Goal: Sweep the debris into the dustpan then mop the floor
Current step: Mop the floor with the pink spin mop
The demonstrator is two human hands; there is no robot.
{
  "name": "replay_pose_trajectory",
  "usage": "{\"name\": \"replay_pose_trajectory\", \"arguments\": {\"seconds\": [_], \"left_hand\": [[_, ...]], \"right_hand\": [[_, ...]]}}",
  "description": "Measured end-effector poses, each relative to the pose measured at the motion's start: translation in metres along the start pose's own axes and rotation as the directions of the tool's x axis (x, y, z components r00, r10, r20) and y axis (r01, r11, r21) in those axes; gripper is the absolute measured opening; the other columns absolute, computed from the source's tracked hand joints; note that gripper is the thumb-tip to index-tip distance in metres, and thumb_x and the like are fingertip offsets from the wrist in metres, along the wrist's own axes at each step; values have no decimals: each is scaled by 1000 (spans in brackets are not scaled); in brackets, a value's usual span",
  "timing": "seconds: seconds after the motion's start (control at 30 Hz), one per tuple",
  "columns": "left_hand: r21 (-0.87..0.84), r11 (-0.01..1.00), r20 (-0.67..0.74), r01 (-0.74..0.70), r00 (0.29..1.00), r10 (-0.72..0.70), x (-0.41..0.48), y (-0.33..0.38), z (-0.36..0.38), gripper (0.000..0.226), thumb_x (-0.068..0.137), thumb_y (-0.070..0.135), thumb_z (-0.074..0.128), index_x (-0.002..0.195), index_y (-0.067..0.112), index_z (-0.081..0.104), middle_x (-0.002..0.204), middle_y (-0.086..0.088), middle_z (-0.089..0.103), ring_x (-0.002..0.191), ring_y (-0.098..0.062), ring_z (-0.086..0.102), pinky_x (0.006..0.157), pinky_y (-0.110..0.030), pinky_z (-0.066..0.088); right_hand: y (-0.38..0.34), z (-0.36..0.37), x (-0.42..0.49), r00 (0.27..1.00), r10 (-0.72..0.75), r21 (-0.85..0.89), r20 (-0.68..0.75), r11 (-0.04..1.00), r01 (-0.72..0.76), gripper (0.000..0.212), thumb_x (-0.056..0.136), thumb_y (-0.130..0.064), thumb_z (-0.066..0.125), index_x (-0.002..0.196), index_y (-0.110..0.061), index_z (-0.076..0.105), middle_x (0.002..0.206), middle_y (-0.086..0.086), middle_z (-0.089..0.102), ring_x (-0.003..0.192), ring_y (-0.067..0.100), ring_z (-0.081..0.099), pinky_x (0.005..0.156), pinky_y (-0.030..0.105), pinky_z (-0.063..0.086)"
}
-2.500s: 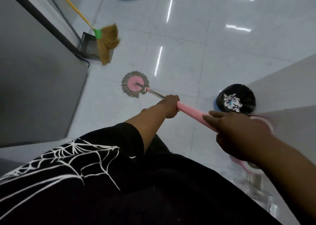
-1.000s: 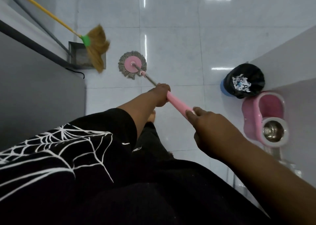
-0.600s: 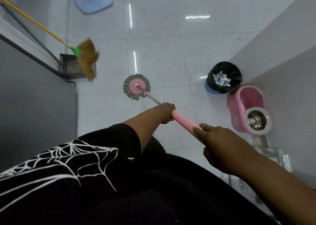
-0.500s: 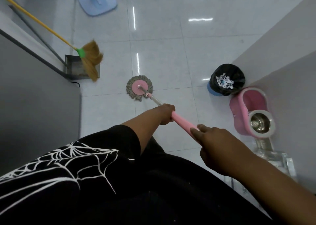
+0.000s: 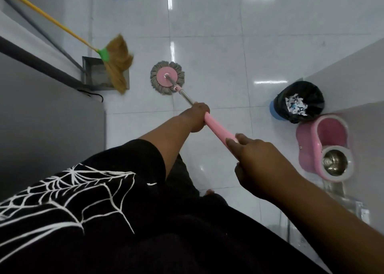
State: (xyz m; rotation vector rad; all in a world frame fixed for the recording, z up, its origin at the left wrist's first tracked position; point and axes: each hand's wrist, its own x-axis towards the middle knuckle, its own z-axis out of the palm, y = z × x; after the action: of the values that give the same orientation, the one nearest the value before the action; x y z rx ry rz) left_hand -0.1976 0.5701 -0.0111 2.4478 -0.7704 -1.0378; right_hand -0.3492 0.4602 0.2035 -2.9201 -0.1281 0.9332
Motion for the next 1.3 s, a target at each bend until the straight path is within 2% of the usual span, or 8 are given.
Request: {"name": "replay_pose_trajectory", "arguments": {"seconds": [0.2, 0.3, 0.5, 0.67, 0.83, 0.93, 1.2, 1.3], "left_hand": [[-13, 999, -39, 45, 998, -46, 76, -72, -92, 31, 93, 15, 57, 123, 14, 48, 131, -15, 47, 109, -30, 57, 93, -36, 47], [21, 996, -58, 90, 994, -89, 107, -93, -124, 33, 95, 14, 52, 128, 13, 50, 134, -13, 49, 119, -30, 53, 100, -35, 44], [78, 990, -29, 114, 993, -112, 120, -101, -138, 35, 92, 14, 59, 125, 12, 50, 129, -13, 51, 112, -29, 57, 90, -32, 44], [55, 993, 23, 100, 995, -102, 97, -75, -108, 28, 92, 14, 59, 118, 10, 50, 124, -15, 53, 108, -29, 59, 95, -36, 47], [46, 994, 3, 103, 995, -103, 45, -26, -51, 39, 95, 14, 53, 133, 11, 48, 139, -13, 48, 123, -29, 51, 99, -33, 42], [92, 995, 65, 34, 997, -40, 2, 10, -6, 36, 95, 15, 55, 131, 11, 48, 135, -12, 50, 118, -27, 54, 95, -29, 44], [160, 976, 180, -148, 976, 118, -89, 85, 106, 35, 91, 24, 64, 121, 11, 52, 123, -14, 54, 106, -27, 59, 95, -41, 49], [176, 970, 204, -165, 971, 128, -103, 94, 124, 38, 91, 26, 64, 123, 11, 50, 125, -14, 53, 107, -28, 58, 95, -42, 49]], "right_hand": [[-11, -53, 120, 996, 0, -3, -89, 1000, 0, 50, 93, -17, 53, 142, -13, 43, 134, 13, 56, 89, 23, 65, 77, 26, 49], [-12, -66, 169, 995, 30, 23, -97, 999, -28, 51, 92, -15, 56, 142, -11, 44, 130, 14, 58, 89, 25, 65, 81, 30, 53], [-13, -61, 184, 995, 31, 53, -97, 998, -26, 54, 91, -13, 60, 142, -10, 43, 130, 15, 57, 90, 26, 65, 81, 31, 53], [-11, -43, 142, 993, 44, 56, -109, 998, -39, 55, 93, -12, 56, 145, -11, 39, 132, 13, 55, 89, 25, 64, 75, 28, 50], [-12, -14, 57, 989, 95, 81, -110, 993, -86, 54, 93, -15, 57, 145, -16, 40, 129, 8, 57, 85, 20, 62, 71, 24, 45], [-16, 14, -7, 989, 128, 95, -79, 988, -121, 54, 92, -14, 57, 144, -17, 41, 123, 6, 58, 78, 19, 57, 64, 23, 39], [-23, 87, -158, 980, 195, 137, -31, 972, -190, 48, 88, -12, 52, 136, -19, 47, 121, 4, 58, 74, 19, 52, 61, 24, 33], [-27, 98, -180, 978, 207, 151, -38, 968, -200, 48, 89, -14, 52, 136, -20, 47, 124, 4, 58, 81, 20, 57, 64, 25, 40]]}}
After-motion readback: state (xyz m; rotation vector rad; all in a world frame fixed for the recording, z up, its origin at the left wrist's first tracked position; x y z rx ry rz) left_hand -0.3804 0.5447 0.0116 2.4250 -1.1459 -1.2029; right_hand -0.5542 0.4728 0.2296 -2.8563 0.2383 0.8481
